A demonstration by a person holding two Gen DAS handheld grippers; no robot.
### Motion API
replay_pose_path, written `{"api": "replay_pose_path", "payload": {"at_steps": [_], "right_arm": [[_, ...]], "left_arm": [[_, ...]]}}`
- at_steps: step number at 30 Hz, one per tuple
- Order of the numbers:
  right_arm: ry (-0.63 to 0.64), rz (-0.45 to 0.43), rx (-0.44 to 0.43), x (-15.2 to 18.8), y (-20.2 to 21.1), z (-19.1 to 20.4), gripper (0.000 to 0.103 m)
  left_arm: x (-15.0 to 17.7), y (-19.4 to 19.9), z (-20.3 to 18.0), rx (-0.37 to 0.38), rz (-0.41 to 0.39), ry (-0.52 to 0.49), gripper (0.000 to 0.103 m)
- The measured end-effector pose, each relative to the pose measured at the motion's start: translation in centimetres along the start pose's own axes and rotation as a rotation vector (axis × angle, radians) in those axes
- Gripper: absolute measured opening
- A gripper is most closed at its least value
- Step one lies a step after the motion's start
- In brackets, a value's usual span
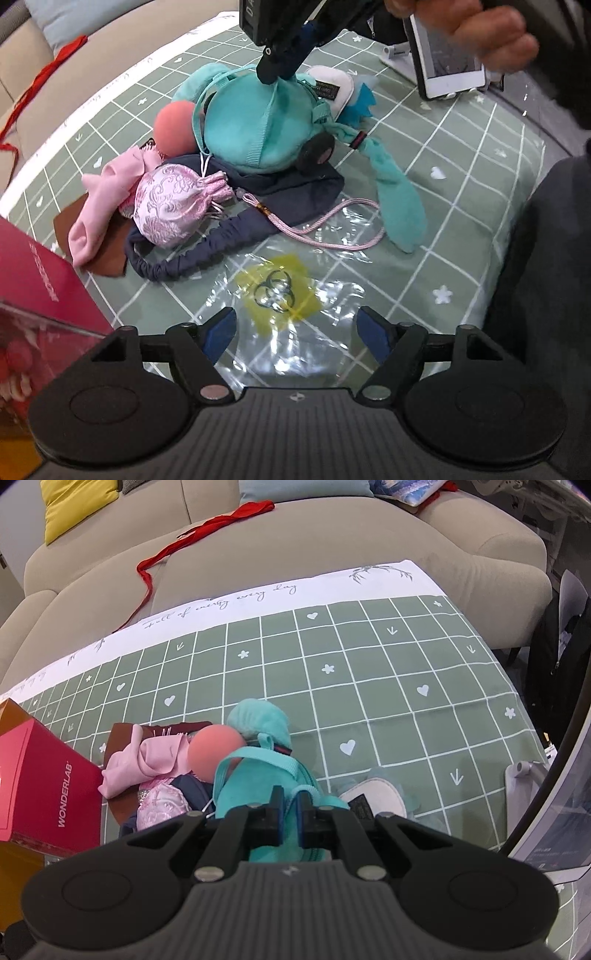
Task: Organize soft objects
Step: 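Grasp the teal plush bag with the right tool while the left tool approaches the plastic bag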
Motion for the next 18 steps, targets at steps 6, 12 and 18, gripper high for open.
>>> {"api": "replay_pose_path", "payload": {"at_steps": [6, 12, 18], "right_arm": [[-0.017, -0.003, -0.012, 0.0, 0.0, -0.2, 0.004], [-0.032, -0.001, -0.02, 0.0, -0.1, -0.6, 0.004], [-0.043, -0.003, -0.031, 0.0, -0.1, -0.7, 0.004]], "left_arm": [[-0.3, -1.4, 0.6, -0.005, -0.016, 0.026, 0.09], [-0.1, -1.7, 0.3, 0.043, -0.042, -0.066, 0.103], [-0.5, -2.5, 0.8, 0.053, -0.04, -0.04, 0.103]]}}
Point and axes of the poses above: each gripper's, at about its wrist camera, not at the fingertips, and y roughly against the way its jaws point, z to its left, x to its underside, the point moved 3 cm from there along -y, roughly the way its jaws point, and after that the axes turned 3 degrees about -x, right-handed, at the moved point
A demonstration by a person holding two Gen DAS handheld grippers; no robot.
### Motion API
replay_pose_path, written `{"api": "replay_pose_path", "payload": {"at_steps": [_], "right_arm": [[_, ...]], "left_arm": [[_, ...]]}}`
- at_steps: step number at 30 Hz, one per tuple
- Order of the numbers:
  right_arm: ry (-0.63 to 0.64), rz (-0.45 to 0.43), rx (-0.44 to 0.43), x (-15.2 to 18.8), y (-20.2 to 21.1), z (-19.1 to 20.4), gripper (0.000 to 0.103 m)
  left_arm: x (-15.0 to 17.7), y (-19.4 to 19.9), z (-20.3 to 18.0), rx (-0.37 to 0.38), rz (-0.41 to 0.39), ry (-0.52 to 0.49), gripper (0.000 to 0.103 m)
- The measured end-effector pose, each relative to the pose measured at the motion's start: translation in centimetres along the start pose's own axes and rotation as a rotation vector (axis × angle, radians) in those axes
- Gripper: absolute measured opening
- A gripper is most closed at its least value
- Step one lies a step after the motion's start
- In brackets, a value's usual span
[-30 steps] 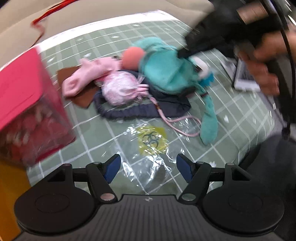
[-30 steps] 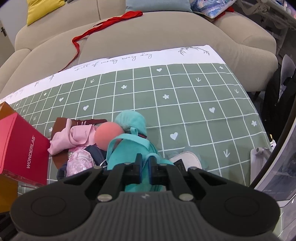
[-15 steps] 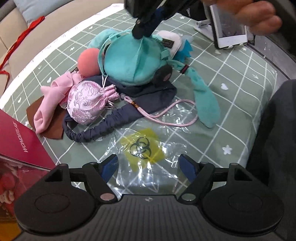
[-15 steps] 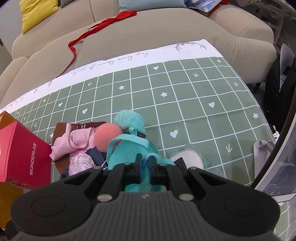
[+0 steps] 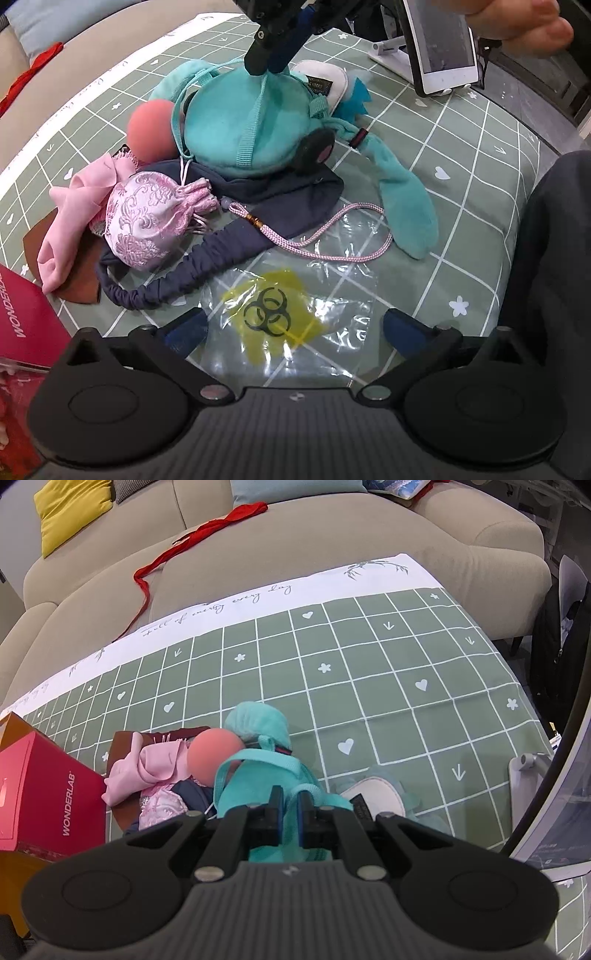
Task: Organize soft objects
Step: 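Grasp the teal plush bag with the right tool while the left tool approaches the plastic bag, then close the left tool on the clear plastic bag while the right tool lifts the teal bag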
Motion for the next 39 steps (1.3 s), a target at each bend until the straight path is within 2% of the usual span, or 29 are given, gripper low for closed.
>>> {"api": "replay_pose_path", "payload": {"at_steps": [10, 12, 14, 15, 17, 20, 23, 24, 26, 27, 28, 29, 33, 36, 38, 39], "right_arm": [[0.017, 0.008, -0.017, 0.1, -0.1, 0.2, 0.004], [0.024, 0.013, -0.012, 0.2, -0.3, 0.2, 0.003], [0.026, 0.016, -0.012, 0.2, -0.3, 0.2, 0.003], [0.027, 0.017, -0.012, 0.2, -0.3, 0.2, 0.003], [0.035, 0.02, -0.004, 0.3, -0.3, 0.2, 0.003], [0.04, 0.022, 0.005, 0.3, -0.3, 0.1, 0.003], [0.045, 0.03, 0.014, 0.3, -0.3, -0.1, 0.004], [0.05, 0.032, 0.02, 0.4, -0.3, -0.2, 0.004], [0.057, 0.03, 0.033, 0.4, -0.1, -0.4, 0.013], [0.058, 0.028, 0.04, 0.3, -0.1, -0.6, 0.02], [0.053, 0.024, 0.046, 0.3, 0.0, -0.8, 0.038], [0.049, 0.021, 0.05, 0.3, 0.1, -1.1, 0.043], [0.017, 0.039, 0.063, 0.3, -0.5, -1.9, 0.046], [-0.019, 0.048, 0.014, 0.2, -1.4, -1.7, 0.051], [-0.026, 0.059, -0.002, 0.0, -2.0, -1.1, 0.064], [-0.025, 0.062, 0.012, -0.2, -2.4, -0.7, 0.066]], "left_arm": [[0.0, 0.0, 0.0, 0.021, -0.015, -0.025, 0.103], [0.1, 0.4, -0.2, 0.025, -0.03, -0.031, 0.093], [0.0, 0.8, -0.3, 0.023, -0.045, -0.026, 0.069], [0.0, 0.9, -0.3, 0.021, -0.051, -0.022, 0.062], [-0.1, 1.2, -0.3, 0.02, -0.069, -0.018, 0.036], [-0.1, 1.4, -0.4, 0.009, -0.074, 0.002, 0.015], [-0.1, 1.5, -0.4, -0.008, -0.069, 0.04, 0.004], [-0.1, 1.5, -0.5, -0.015, -0.067, 0.053, 0.003], [0.0, 1.5, -0.4, -0.028, -0.062, 0.085, 0.002], [0.1, 1.6, -0.4, -0.032, -0.059, 0.103, 0.002], [0.1, 1.6, -0.3, -0.038, -0.051, 0.123, 0.001], [0.1, 1.6, -0.2, -0.04, -0.039, 0.149, 0.0], [0.3, 2.2, 0.1, -0.024, -0.014, 0.208, 0.0], [0.5, 2.8, -0.2, -0.018, -0.022, 0.2, 0.0], [0.5, 2.9, -0.5, -0.015, -0.013, 0.199, 0.0], [0.5, 2.9, -0.6, -0.015, -0.015, 0.197, 0.0]]}}
Point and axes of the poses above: each gripper's, at about its wrist camera, not at the fingertips, and y roughly against the way its jaws point, z to its left, x to its underside, the point moved 3 cm from there along -y, roughly the way its jaws point, and after that the axes turned 3 degrees about -x, right-handed, at the moved point
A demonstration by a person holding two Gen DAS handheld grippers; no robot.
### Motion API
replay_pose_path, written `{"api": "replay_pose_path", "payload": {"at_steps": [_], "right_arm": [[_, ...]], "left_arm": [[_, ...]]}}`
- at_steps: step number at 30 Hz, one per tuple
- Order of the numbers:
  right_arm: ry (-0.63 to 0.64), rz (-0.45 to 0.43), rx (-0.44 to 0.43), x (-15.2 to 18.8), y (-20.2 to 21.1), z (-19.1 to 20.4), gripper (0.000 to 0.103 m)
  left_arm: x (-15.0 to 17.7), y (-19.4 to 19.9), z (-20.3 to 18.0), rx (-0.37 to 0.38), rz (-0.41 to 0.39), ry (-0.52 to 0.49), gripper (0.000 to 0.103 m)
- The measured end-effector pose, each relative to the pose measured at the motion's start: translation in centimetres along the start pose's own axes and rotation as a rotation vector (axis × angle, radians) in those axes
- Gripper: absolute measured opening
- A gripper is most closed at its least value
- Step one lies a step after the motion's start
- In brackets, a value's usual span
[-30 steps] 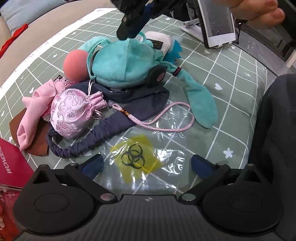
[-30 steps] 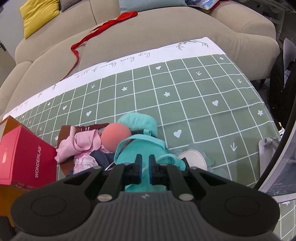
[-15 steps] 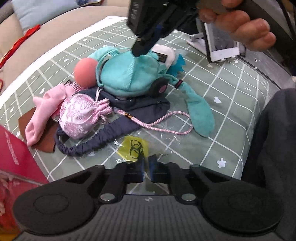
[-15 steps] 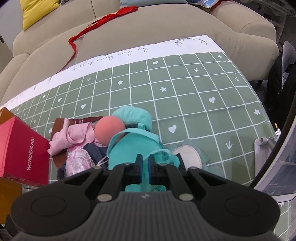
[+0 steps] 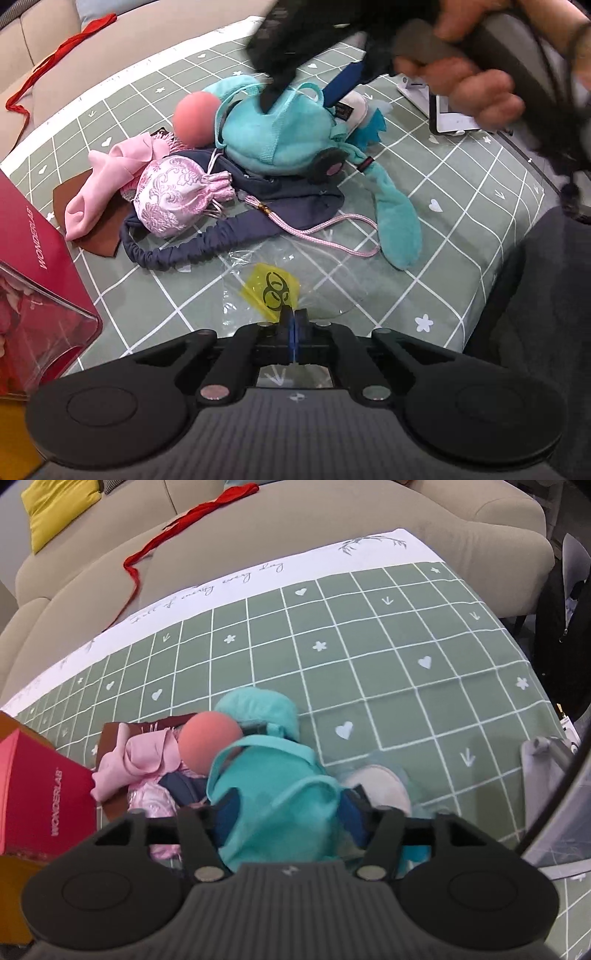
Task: Organize soft objects
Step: 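Close the left tool on the clear plastic bag while the right tool lifts the teal bag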
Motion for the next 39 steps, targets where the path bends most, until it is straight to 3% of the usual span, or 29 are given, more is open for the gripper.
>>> {"api": "replay_pose_path", "payload": {"at_steps": [3, 5, 8, 12, 20, 34, 39], "right_arm": [[0.026, 0.026, 0.073, -0.6, -1.6, 1.1, 0.07], [0.044, 0.053, 0.067, -0.9, -2.6, 1.7, 0.086], [0.131, 0.081, 0.121, -0.9, -3.9, 3.2, 0.091], [0.231, 0.074, 0.155, -0.4, -4.8, 4.3, 0.089], [0.207, 0.053, 0.14, -0.5, -4.1, 3.4, 0.077], [0.154, 0.101, 0.076, -0.9, -3.1, 2.3, 0.078], [0.178, 0.079, 0.094, -0.6, -2.8, 2.4, 0.069]], "left_arm": [[0.1, 0.0, -0.1, 0.006, 0.003, 0.001, 0.0], [0.3, 0.3, 0.2, 0.012, 0.003, 0.015, 0.0], [0.6, 0.6, 1.0, 0.009, 0.011, 0.041, 0.0], [0.7, 1.1, 1.9, 0.008, 0.006, 0.07, 0.0], [0.4, 1.3, 2.4, 0.006, 0.011, 0.094, 0.0], [0.3, 1.4, 2.7, 0.019, 0.006, 0.117, 0.001], [0.3, 1.3, 2.8, 0.021, 0.011, 0.123, 0.001]]}}
Point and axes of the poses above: each gripper's, at about its wrist camera, not at the fingertips, and y roughly against the way its jaws point, z to its left, x to its underside, the point moved 3 cm from there along -y, roughly the way its jaws point, and after that the axes turned 3 degrees about -x, right-handed, at the moved point
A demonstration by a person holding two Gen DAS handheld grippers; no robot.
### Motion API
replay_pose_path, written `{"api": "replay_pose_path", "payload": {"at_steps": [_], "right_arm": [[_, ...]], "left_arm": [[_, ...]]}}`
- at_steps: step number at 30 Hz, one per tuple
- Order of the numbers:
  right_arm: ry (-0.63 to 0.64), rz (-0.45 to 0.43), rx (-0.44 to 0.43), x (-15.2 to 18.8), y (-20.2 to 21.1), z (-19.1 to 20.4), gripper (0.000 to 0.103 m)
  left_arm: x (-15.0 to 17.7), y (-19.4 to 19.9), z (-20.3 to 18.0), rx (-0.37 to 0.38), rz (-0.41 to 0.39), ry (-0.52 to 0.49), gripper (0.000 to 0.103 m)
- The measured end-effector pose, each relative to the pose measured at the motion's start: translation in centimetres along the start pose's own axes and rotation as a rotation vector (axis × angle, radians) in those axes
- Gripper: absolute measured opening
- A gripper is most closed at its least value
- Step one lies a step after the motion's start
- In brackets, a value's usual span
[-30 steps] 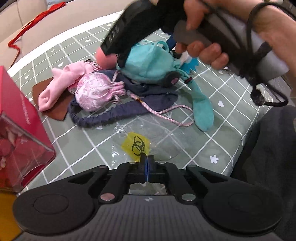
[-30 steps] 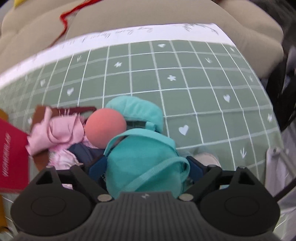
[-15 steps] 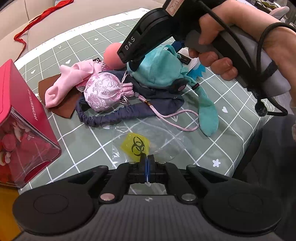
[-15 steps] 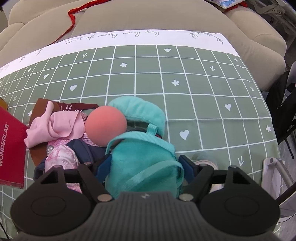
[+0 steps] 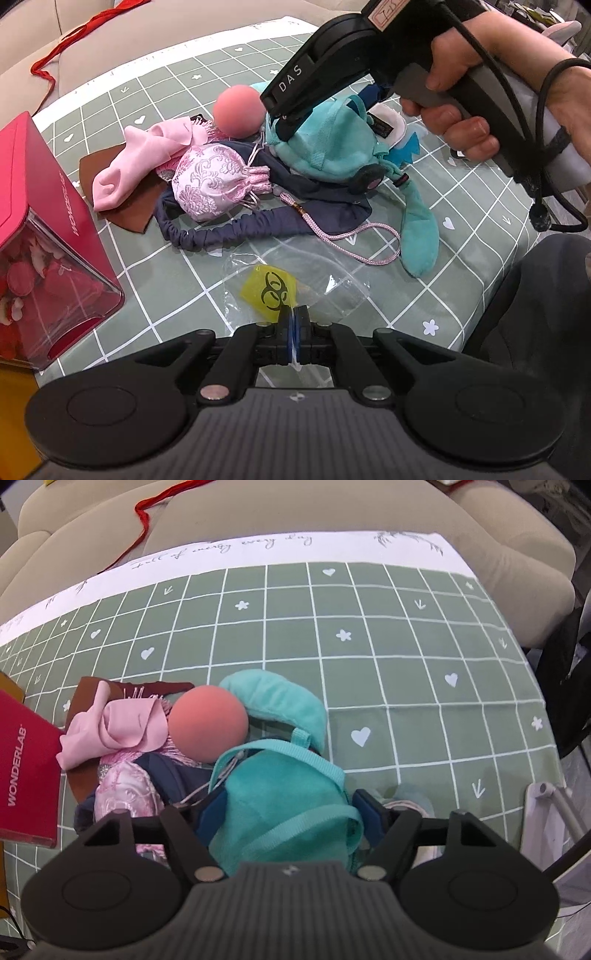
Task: Organize soft objects
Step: 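Close the left tool on the clear plastic bag while the right tool lifts the teal bag, then carry the plastic bag and teal bag over the white box with both tools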
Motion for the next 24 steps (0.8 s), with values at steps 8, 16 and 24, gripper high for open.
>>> {"api": "replay_pose_path", "payload": {"at_steps": [8, 16, 24], "right_arm": [[-0.045, -0.004, -0.018, 0.2, 1.2, -1.1, 0.036], [-0.057, -0.02, -0.029, 0.8, 3.2, -1.6, 0.018], [-0.121, -0.083, -0.035, 0.4, 5.7, -1.7, 0.014]], "left_arm": [[0.1, 0.3, 0.0, 0.006, -0.009, 0.009, 0.002], [0.1, 0.2, -0.3, 0.017, -0.003, 0.014, 0.003], [0.2, 1.5, 0.0, 0.047, -0.03, 0.037, 0.004]]}}
Point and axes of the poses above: each gripper's, at about its wrist camera, not at the fingertips, and y roughly against the way its jaws point, z to its left, x to its underside, the point moved 3 cm from there along -y, roughly the way its jaws point, and after that the axes turned 3 degrees about -x, right-handed, at the moved point
